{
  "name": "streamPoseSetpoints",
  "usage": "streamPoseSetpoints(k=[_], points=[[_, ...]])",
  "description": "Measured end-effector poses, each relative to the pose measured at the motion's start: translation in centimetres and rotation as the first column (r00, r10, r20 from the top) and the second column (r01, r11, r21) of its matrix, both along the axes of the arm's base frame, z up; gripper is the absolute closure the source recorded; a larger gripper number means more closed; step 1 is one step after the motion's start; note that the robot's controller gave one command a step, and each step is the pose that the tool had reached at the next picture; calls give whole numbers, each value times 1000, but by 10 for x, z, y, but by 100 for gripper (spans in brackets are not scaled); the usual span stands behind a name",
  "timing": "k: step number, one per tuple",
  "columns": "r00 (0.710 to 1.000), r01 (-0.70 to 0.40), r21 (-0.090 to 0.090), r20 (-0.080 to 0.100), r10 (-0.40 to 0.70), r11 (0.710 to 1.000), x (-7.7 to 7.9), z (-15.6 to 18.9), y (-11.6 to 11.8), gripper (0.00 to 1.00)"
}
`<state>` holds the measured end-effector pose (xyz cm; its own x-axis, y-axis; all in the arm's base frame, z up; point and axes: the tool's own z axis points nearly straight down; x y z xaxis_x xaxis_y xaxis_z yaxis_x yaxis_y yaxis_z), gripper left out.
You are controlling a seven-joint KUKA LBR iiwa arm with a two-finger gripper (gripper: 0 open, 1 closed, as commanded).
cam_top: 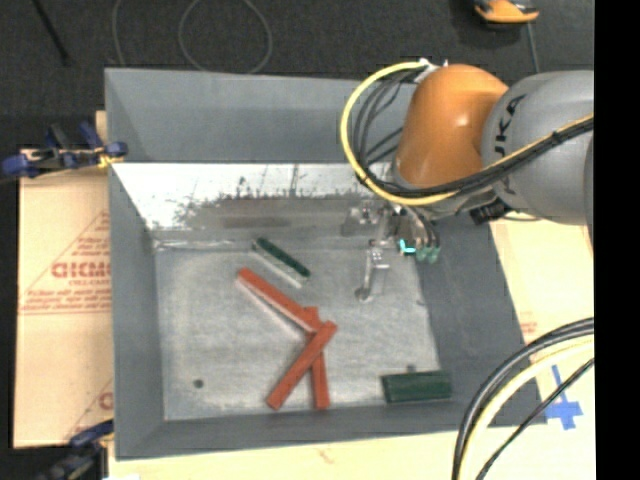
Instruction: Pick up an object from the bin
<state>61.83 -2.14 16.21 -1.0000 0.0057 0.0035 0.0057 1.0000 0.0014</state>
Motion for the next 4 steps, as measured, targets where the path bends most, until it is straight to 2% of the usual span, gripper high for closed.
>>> streamPoseSetpoints(k=[1, 2, 3, 4], points=[[999, -52, -2, 1, 52, 999, -10, -88, 45, 0], [994, 110, 3, 10, -110, 994, -16, -90, 148, 0], [994, 113, 1, 11, -113, 994, -13, -87, 143, 100], [994, 112, -1, 9, -112, 994, -15, -90, 143, 0]])
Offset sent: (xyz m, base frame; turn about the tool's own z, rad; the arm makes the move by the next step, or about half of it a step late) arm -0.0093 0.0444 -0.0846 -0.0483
